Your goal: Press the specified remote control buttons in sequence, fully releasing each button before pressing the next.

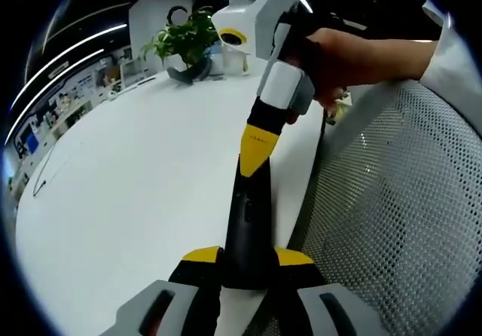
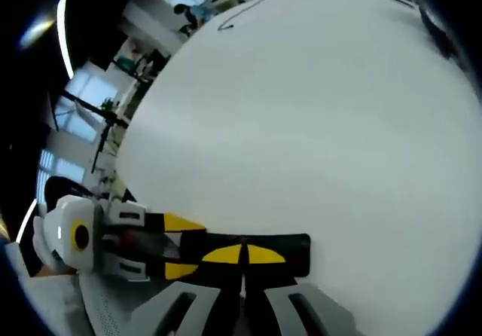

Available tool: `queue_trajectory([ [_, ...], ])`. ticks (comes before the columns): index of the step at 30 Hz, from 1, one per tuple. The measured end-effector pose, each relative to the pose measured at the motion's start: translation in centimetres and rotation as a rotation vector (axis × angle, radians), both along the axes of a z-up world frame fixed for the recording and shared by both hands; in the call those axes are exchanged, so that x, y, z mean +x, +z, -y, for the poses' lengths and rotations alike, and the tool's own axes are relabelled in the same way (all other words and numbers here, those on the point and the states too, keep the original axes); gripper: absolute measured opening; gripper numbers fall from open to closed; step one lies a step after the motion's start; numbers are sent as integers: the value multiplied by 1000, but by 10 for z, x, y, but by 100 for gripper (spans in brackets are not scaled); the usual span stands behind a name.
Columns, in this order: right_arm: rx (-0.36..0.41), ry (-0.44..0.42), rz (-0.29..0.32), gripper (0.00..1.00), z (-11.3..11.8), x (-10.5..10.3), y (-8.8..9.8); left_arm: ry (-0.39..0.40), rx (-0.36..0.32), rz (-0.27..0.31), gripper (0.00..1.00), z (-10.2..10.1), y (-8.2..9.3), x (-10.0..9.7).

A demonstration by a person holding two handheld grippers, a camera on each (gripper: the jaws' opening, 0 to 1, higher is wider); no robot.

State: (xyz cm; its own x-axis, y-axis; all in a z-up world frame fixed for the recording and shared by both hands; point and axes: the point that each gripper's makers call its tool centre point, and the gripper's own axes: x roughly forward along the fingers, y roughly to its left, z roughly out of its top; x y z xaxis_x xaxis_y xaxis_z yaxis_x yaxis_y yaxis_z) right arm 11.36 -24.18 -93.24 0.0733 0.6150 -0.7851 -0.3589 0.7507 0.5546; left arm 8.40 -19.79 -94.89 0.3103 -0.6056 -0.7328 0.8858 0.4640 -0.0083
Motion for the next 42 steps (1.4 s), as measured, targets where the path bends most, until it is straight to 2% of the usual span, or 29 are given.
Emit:
queue_trajectory([
  [6,-2,33,-14,0,-4,-5,-2,0,0,2,25,0,0,0],
  [9,-52,49,-13,0,1,-7,-9,-1,0,2,25,0,0,0],
  [14,-12,13,-48,0,1,-6,-8,-1,-2,2,25,0,0,0],
  [25,4,-19,-61,0,1,-6,-7,-16,1,3,24,0,1,-1],
  [35,-17,-26,-36,0,5,-4,-8,-14,2,-2,24,0,1,-2],
  [40,-28,9,-6,0,4,-5,-7,-17,1,-1,24,0,1,-2],
  [42,-50,48,27,0,3,-5,-7,-17,-2,0,24,0,1,-2],
])
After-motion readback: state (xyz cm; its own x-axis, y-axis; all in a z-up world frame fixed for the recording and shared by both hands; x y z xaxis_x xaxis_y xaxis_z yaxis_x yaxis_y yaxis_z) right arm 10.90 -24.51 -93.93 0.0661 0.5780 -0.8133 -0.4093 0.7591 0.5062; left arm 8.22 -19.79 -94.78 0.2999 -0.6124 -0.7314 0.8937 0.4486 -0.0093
